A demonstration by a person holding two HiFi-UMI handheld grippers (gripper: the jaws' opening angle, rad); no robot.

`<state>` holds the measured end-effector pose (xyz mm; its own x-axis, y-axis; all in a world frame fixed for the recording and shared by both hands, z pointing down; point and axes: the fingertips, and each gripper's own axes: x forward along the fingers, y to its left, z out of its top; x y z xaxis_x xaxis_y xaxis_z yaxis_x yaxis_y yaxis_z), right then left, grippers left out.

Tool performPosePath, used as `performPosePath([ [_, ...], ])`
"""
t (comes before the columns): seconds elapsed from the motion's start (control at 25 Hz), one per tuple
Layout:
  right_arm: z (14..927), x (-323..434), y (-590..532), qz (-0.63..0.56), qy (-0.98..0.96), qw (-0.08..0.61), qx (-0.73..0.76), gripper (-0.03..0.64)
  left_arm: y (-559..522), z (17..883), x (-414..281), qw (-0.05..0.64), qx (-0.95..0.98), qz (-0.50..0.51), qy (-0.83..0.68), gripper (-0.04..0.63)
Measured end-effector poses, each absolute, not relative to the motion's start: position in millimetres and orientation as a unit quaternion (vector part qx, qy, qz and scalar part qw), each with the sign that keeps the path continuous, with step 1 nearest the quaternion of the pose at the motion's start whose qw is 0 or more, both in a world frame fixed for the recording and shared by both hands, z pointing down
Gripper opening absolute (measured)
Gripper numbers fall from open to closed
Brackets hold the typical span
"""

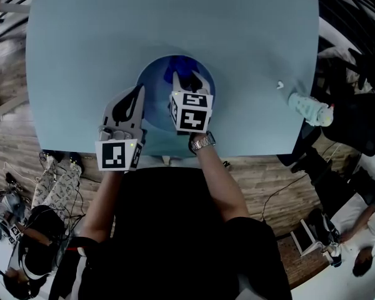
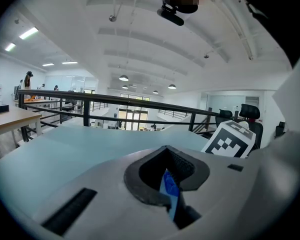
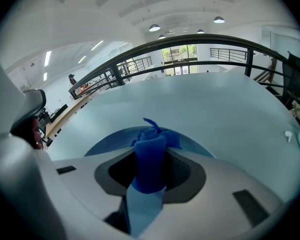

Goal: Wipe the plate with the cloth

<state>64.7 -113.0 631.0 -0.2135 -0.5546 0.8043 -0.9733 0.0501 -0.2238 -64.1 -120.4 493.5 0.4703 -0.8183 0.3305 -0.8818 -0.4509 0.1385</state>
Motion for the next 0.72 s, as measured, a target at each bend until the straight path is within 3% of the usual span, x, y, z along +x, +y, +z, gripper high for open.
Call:
performPosePath([
  [0.72,631,96,-87,0.399,-0.628,0.284,0.605,0.120,-104,488,-57,0.139,0.858,0.105,-0.483,0.000],
])
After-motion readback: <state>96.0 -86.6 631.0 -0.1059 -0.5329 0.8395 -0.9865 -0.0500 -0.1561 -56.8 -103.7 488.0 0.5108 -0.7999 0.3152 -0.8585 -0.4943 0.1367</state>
